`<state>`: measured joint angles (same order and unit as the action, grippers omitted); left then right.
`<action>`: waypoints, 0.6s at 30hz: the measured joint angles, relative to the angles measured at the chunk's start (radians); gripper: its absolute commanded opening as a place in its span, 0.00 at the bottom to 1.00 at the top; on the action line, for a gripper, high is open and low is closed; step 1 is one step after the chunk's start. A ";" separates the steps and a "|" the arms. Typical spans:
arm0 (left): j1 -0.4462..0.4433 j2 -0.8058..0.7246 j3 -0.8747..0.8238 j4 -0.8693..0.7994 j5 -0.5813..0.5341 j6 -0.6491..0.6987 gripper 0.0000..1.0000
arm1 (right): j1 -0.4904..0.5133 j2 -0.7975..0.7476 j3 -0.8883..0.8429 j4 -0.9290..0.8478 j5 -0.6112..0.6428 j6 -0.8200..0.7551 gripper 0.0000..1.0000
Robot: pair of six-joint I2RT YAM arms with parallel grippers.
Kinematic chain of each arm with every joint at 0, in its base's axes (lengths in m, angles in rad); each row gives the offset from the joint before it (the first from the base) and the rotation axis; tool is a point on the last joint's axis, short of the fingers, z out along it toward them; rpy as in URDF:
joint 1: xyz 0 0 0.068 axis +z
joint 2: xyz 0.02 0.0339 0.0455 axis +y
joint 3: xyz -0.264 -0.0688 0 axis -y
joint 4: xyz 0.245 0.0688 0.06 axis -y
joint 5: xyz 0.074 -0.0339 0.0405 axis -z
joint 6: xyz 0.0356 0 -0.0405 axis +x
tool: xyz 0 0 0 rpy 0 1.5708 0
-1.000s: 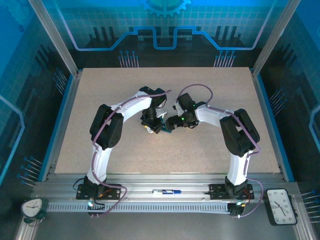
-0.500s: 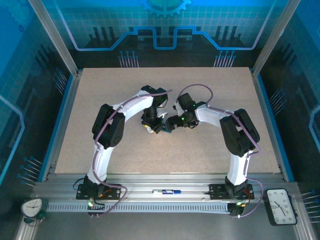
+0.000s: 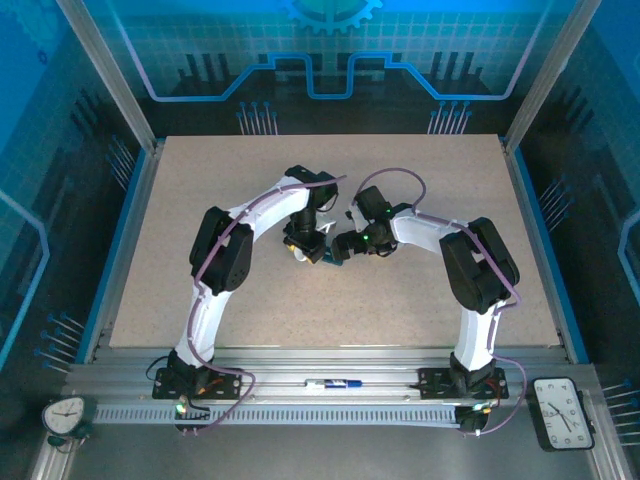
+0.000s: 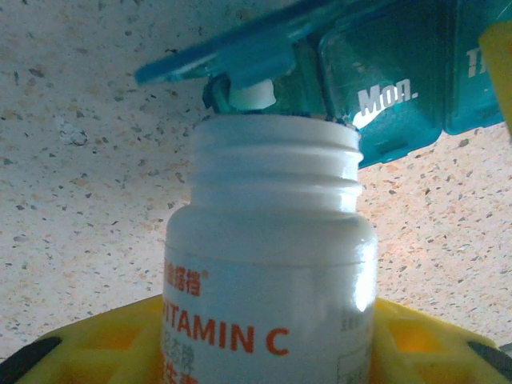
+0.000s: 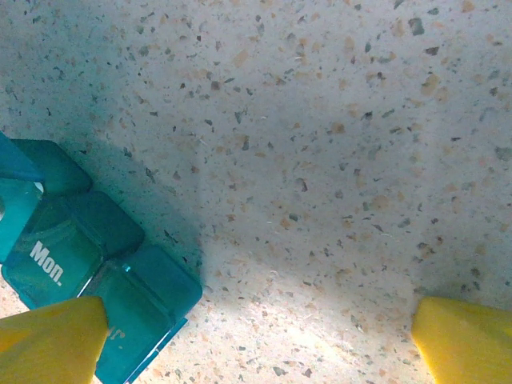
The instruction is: Sort the pills into containers
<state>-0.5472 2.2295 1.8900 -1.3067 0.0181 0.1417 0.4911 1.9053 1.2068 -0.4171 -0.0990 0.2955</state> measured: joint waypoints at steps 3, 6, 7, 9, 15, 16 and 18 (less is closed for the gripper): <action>0.000 0.002 0.000 -0.003 0.000 0.001 0.00 | 0.000 0.002 0.002 -0.001 0.000 0.000 1.00; 0.000 0.003 0.000 -0.007 0.001 0.013 0.00 | -0.002 0.003 0.005 -0.003 -0.005 0.000 1.00; 0.000 0.003 0.000 -0.010 0.001 0.015 0.00 | -0.002 0.004 0.005 -0.004 -0.006 0.000 1.00; 0.000 0.003 0.000 -0.015 0.002 0.019 0.00 | -0.002 0.004 0.006 -0.005 -0.006 0.000 1.00; -0.008 0.011 0.005 -0.027 0.002 0.019 0.00 | -0.002 0.005 0.006 -0.005 -0.006 0.000 1.00; -0.011 0.013 0.006 -0.027 0.001 0.019 0.00 | -0.002 0.005 0.006 -0.005 -0.006 0.000 1.00; -0.013 0.016 0.007 -0.028 -0.002 0.019 0.00 | -0.002 0.005 0.006 -0.006 -0.006 0.000 1.00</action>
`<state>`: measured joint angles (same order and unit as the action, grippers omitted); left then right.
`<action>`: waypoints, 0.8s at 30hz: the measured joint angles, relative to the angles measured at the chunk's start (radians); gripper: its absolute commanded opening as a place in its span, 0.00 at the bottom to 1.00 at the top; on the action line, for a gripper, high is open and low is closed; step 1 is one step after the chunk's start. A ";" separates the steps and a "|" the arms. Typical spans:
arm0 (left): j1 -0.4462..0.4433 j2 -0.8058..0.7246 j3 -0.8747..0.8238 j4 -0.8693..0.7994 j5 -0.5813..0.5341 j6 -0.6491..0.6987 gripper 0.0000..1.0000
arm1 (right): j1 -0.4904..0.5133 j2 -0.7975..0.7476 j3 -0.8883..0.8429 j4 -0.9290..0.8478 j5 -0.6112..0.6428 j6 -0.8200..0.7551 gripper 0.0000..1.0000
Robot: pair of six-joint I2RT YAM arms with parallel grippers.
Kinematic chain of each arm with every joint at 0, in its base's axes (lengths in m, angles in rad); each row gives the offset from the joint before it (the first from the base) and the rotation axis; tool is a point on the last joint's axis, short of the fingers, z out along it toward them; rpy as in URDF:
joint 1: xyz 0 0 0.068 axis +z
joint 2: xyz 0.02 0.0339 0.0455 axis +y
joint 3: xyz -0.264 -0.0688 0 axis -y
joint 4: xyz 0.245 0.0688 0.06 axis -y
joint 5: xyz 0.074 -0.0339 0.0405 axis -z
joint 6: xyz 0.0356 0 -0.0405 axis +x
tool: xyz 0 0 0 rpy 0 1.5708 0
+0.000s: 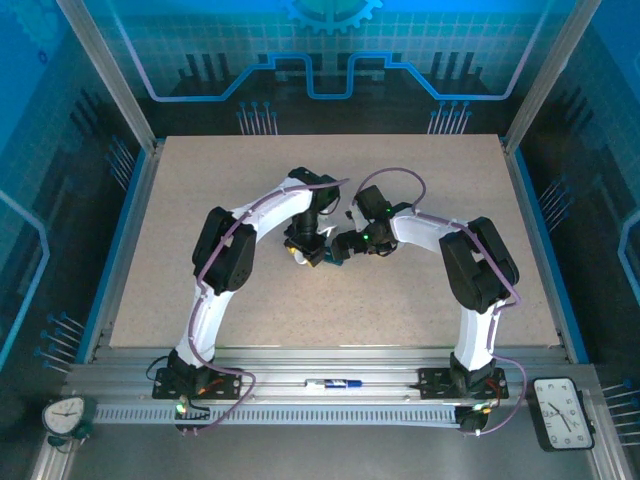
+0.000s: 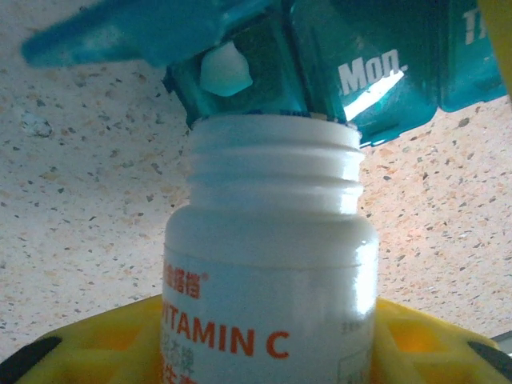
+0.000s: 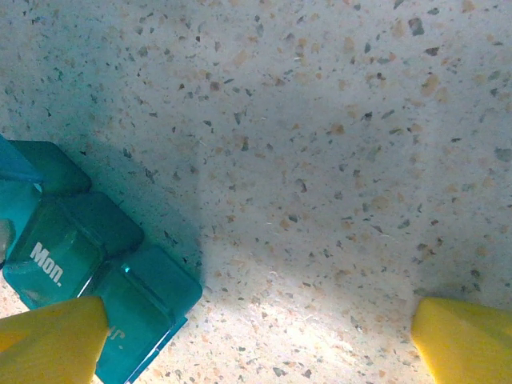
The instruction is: Sort the pills into containers
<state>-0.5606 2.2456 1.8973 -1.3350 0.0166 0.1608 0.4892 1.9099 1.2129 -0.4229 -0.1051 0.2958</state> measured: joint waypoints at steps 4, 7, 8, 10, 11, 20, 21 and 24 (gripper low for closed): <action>0.000 0.006 0.010 -0.008 -0.002 0.000 0.00 | 0.000 0.000 0.000 0.000 0.000 0.000 1.00; 0.000 0.014 0.024 -0.019 -0.002 0.000 0.00 | 0.000 0.000 0.000 0.000 0.000 0.000 1.00; -0.001 0.018 0.031 -0.023 -0.003 0.000 0.00 | 0.000 0.000 0.000 0.000 0.000 0.000 1.00; -0.001 0.028 0.047 -0.033 -0.005 0.000 0.00 | 0.000 0.000 0.000 0.000 0.000 0.000 1.00; -0.001 0.032 0.055 -0.039 -0.006 0.000 0.00 | 0.000 0.000 0.000 0.000 0.000 0.000 1.00; -0.001 0.051 0.084 -0.061 -0.013 0.004 0.00 | 0.000 0.000 0.000 0.000 0.000 0.000 1.00; -0.001 0.052 0.085 -0.063 -0.014 0.004 0.00 | 0.000 0.000 0.000 0.000 0.000 0.000 1.00; -0.001 0.052 0.087 -0.065 -0.020 0.007 0.00 | -0.001 0.000 0.000 0.000 -0.001 0.000 1.00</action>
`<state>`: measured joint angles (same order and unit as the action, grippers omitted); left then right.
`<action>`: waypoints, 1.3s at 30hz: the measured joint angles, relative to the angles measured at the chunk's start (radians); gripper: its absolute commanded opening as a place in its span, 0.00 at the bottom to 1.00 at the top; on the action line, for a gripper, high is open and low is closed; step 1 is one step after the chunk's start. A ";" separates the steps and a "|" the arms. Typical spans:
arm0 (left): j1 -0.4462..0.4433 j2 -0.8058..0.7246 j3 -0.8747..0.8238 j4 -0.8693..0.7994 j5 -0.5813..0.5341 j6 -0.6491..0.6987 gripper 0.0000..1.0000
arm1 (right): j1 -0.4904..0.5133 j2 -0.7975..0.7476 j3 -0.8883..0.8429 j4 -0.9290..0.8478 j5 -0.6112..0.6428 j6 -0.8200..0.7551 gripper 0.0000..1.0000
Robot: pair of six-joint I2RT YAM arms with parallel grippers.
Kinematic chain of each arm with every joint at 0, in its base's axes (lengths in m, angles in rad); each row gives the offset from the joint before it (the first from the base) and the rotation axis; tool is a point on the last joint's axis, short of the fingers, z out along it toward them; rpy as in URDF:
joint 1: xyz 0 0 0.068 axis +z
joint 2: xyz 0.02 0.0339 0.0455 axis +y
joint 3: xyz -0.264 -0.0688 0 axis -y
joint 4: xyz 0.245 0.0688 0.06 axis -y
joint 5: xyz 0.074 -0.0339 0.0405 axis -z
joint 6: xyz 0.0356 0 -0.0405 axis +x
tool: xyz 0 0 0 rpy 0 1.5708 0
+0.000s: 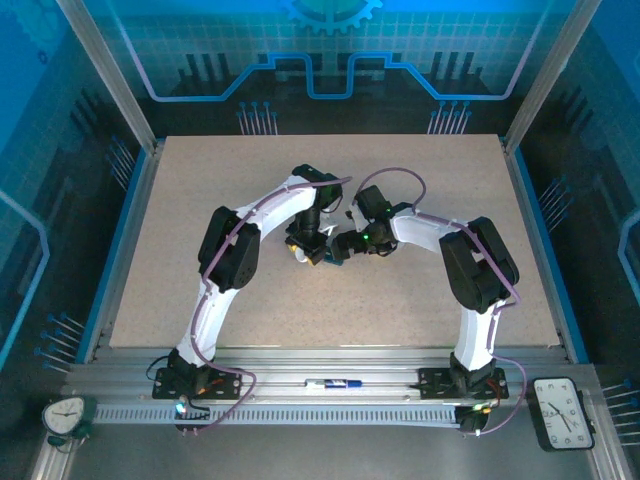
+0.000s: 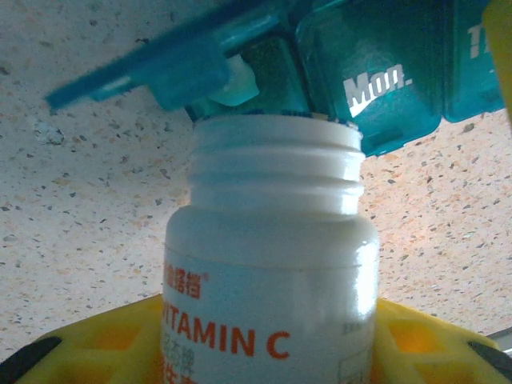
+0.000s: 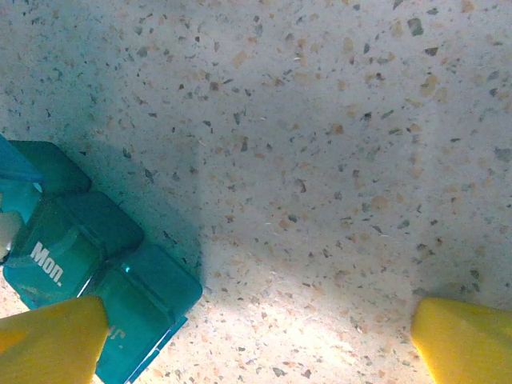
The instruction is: Sort the pills into containers
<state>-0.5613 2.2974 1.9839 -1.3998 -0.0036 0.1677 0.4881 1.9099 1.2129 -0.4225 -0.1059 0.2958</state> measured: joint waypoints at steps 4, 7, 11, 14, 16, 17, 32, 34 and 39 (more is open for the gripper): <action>-0.002 0.002 0.003 -0.009 -0.005 0.000 0.00 | 0.000 0.002 0.001 0.000 -0.001 0.000 1.00; -0.004 0.006 0.007 -0.015 -0.008 0.001 0.00 | 0.000 0.002 0.004 -0.005 -0.001 0.000 1.00; -0.005 0.008 0.013 -0.021 -0.011 0.001 0.00 | 0.000 0.003 0.005 -0.005 -0.001 0.000 1.00; -0.005 0.011 0.018 -0.026 -0.011 0.001 0.00 | 0.000 0.003 0.005 -0.005 -0.001 0.000 1.00; -0.005 0.012 0.019 -0.028 -0.012 0.002 0.00 | -0.001 0.003 0.005 -0.005 -0.002 0.000 1.00; -0.005 0.012 0.019 -0.029 -0.013 0.005 0.00 | -0.001 0.003 0.005 -0.005 -0.002 0.000 1.00; -0.011 0.047 0.076 -0.072 -0.039 0.019 0.00 | -0.004 0.004 0.005 -0.005 -0.008 0.000 1.00; -0.010 0.047 0.078 -0.075 -0.046 0.019 0.00 | -0.005 0.004 0.006 -0.006 -0.008 0.000 1.00; -0.010 0.051 0.084 -0.080 -0.053 0.019 0.00 | -0.005 0.005 0.006 -0.006 -0.008 0.000 1.00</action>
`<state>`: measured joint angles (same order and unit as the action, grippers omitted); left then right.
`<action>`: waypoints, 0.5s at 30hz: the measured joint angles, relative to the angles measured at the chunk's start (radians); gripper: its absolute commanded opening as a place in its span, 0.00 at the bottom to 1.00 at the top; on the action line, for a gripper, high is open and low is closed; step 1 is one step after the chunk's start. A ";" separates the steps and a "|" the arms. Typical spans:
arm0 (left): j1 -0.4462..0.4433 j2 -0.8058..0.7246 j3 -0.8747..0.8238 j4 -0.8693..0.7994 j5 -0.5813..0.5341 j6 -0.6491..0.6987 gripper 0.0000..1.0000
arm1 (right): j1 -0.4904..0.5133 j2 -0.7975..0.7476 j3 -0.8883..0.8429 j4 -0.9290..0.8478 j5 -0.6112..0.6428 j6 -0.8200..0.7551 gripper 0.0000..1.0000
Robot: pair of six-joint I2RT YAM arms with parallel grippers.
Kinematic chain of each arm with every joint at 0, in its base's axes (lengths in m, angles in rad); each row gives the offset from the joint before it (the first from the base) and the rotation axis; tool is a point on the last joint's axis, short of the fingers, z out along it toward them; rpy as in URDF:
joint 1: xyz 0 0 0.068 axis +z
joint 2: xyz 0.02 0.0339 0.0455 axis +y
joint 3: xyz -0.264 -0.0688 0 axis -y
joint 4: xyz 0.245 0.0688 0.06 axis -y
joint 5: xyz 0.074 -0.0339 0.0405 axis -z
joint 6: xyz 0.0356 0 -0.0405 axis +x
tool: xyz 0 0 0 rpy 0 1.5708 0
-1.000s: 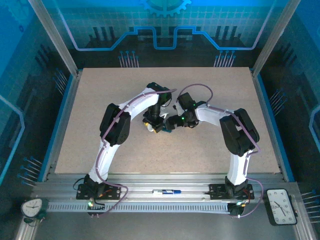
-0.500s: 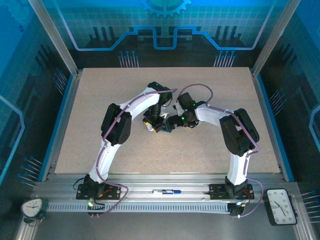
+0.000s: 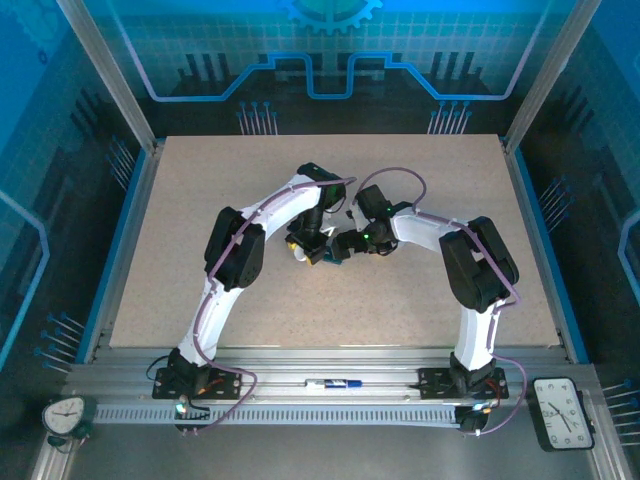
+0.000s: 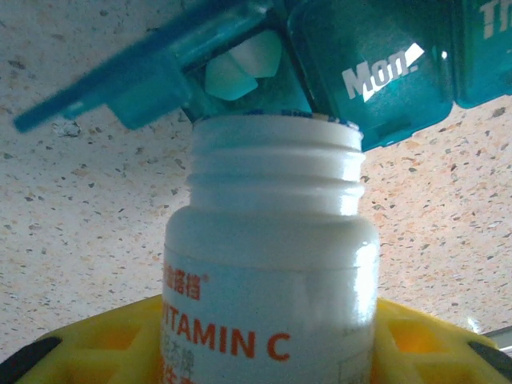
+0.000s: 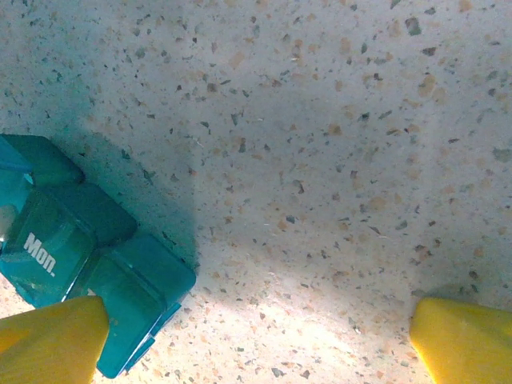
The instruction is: Sort the pills into containers
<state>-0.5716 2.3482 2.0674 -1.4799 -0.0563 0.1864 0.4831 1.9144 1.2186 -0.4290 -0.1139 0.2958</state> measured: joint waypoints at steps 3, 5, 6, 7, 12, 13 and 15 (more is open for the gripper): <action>0.000 0.000 0.000 0.000 0.000 0.000 0.00 | 0.000 0.000 0.000 0.000 0.000 0.000 1.00; 0.000 0.000 0.000 0.000 0.000 0.000 0.00 | 0.000 0.001 0.000 0.000 0.000 0.000 1.00; 0.000 0.000 0.000 0.000 0.000 0.000 0.00 | 0.000 0.001 0.001 0.000 0.000 0.000 1.00; 0.000 0.000 0.000 0.000 0.000 0.000 0.00 | 0.000 0.001 0.001 -0.001 0.000 0.000 1.00; 0.000 0.000 -0.003 0.004 0.000 0.000 0.00 | 0.000 0.001 0.001 -0.001 0.000 0.000 1.00; 0.000 -0.002 -0.008 0.008 0.000 0.000 0.00 | 0.000 0.001 0.001 -0.001 0.000 0.000 1.00; 0.000 -0.010 -0.021 0.018 0.000 0.000 0.00 | 0.000 0.002 0.001 -0.001 0.000 0.000 1.00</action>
<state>-0.5716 2.3386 2.0468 -1.4616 -0.0559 0.1860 0.4831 1.9163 1.2198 -0.4297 -0.1139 0.2958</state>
